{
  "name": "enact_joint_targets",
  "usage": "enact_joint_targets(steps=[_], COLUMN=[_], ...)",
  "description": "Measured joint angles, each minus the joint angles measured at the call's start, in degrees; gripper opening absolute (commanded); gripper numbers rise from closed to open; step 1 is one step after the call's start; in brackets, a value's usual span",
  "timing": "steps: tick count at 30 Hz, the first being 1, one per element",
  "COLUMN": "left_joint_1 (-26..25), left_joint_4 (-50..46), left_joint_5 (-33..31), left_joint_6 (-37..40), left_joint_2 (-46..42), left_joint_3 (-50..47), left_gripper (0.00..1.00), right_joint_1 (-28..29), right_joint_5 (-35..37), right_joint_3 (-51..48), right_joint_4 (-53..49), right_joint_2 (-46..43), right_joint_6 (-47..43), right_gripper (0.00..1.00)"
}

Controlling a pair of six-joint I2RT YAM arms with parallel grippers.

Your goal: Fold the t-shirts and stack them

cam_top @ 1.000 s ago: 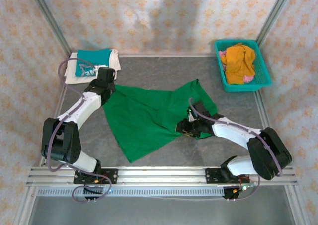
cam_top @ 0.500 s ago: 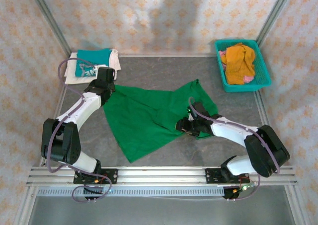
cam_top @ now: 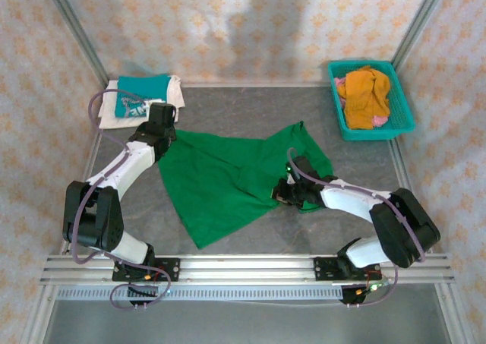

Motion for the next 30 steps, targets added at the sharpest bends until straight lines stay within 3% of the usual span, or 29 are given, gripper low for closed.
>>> enact_joint_targets(steps=[10, 12, 15, 17, 24, 25, 27, 30], left_joint_1=[0.0, 0.02, 0.02, 0.02, 0.0, 0.0, 0.0, 0.02], left_joint_4=[0.39, 0.39, 0.39, 0.42, 0.42, 0.42, 0.42, 0.42], left_joint_5=[-0.04, -0.02, -0.02, -0.02, -0.02, 0.0, 0.0, 0.07], left_joint_6=[-1.05, -1.27, -1.44, -1.46, -1.49, -1.49, -1.51, -1.7], left_joint_2=[0.0, 0.0, 0.0, 0.0, 0.02, 0.02, 0.02, 0.02], left_joint_3=[-1.07, -1.11, -1.11, -1.11, -1.11, -1.11, -1.14, -1.16], left_gripper=[0.0, 0.0, 0.0, 0.0, 0.0, 0.0, 0.0, 0.0], right_joint_1=[-0.02, -0.07, -0.07, -0.07, 0.0, 0.02, 0.2, 0.22], right_joint_5=[1.64, 1.9, 1.92, 1.92, 0.7, 0.44, 0.07, -0.09], right_joint_3=[0.02, 0.02, 0.02, 0.0, 0.24, 0.48, 0.76, 0.81], right_joint_4=[-1.6, -2.27, -2.8, -2.78, -1.6, -0.85, 0.66, 1.22], right_joint_2=[-2.78, -2.97, -2.78, -2.32, 2.36, 2.71, 3.74, 4.07], right_joint_6=[0.63, 0.63, 0.87, 0.55, -0.22, -0.2, 0.24, 0.46], right_gripper=[0.0, 0.06, 0.25, 0.29, 0.22, 0.11, 0.02, 0.07])
